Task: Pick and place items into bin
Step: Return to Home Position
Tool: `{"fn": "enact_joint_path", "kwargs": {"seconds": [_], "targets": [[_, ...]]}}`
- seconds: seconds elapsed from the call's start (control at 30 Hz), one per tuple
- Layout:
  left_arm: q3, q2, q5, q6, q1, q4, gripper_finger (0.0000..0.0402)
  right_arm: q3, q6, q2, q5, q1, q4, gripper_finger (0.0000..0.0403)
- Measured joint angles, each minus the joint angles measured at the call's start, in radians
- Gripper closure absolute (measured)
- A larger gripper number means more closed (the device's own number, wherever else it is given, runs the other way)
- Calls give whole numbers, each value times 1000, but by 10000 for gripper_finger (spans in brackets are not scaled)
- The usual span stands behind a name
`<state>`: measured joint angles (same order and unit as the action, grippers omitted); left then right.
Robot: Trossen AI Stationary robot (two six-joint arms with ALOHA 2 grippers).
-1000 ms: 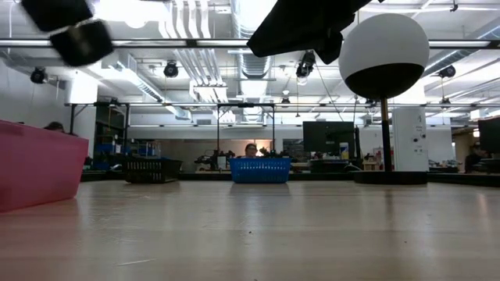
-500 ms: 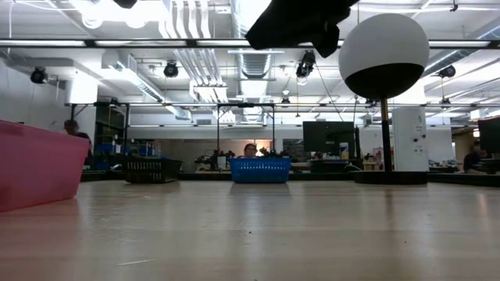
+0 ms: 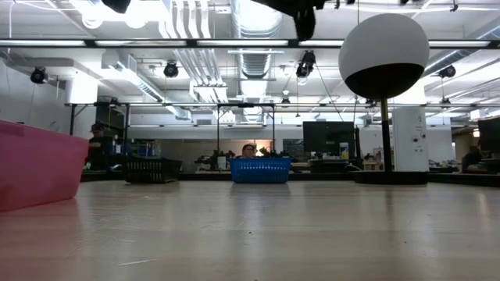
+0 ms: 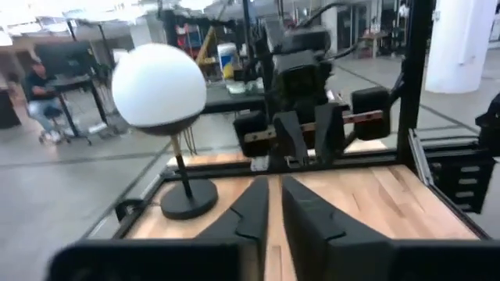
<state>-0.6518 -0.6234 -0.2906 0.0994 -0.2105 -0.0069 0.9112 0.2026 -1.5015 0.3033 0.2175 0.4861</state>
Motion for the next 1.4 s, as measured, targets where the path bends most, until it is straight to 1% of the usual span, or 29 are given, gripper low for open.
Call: {"fn": "enact_joint_path", "kwargs": {"seconds": [0.07, 0.13, 0.2, 0.3, 0.4, 0.47, 0.6, 0.63, 0.7, 0.73, 0.8, 0.9, 0.97, 1.0, 1.13, 1.17, 1.23, 1.3, 1.4], "targets": [[28, 22, 9, 14, 22, 32, 395, -48, -5, 9, -123, -72, 119, 365], [51, 52, 9, 13, 41, 24, 397, -80, -1, 13, -173, -131, 176, 365], [75, 90, 6, 14, 54, 25, 396, -109, -30, 28, -173, -170, 176, 365], [112, 152, 6, 14, 60, 9, 400, -150, -112, 78, -174, -187, 179, 365], [122, 296, -8, 16, 60, -84, 400, -204, -149, 159, -177, -184, 178, 365], [117, 379, -11, 12, 60, -152, 401, -260, -148, 232, -172, -187, 180, 365], [125, 530, -9, -24, 60, -276, 401, -410, -88, 389, -171, -185, 178, 365], [136, 559, -5, -22, 60, -314, 401, -449, -72, 429, -175, -184, 176, 365], [138, 601, -4, 17, 60, -323, 401, -529, -38, 515, -173, -185, 176, 365], [138, 592, -5, 35, 61, -333, 401, -565, -24, 557, -171, -186, 177, 365], [139, 589, 13, 69, 60, -402, 401, -632, -23, 642, -170, -186, 184, 365], [136, 541, 45, 91, 60, -388, 401, -718, -22, 771, -171, -185, 183, 365], [148, 536, 61, 77, 60, -419, 401, -765, -22, 856, -157, -186, 183, 365], [150, 540, 78, 61, 60, -412, 401, -787, -22, 896, -147, -185, 187, 365], [178, 594, 81, 37, 60, -406, 402, -877, -42, 1045, -115, -185, 175, 365], [192, 593, 82, 37, 60, -384, 402, -900, -46, 1078, -109, -185, 163, 365], [227, 593, 83, 37, 60, -365, 402, -899, -45, 1132, -87, -186, 76, 365], [267, 591, 107, 16, 60, -296, 402, -898, -32, 1172, -67, -186, 11, 365], [360, 567, 153, 7, 60, -171, 402, -898, -31, 1212, -64, -186, -21, 365]]}}
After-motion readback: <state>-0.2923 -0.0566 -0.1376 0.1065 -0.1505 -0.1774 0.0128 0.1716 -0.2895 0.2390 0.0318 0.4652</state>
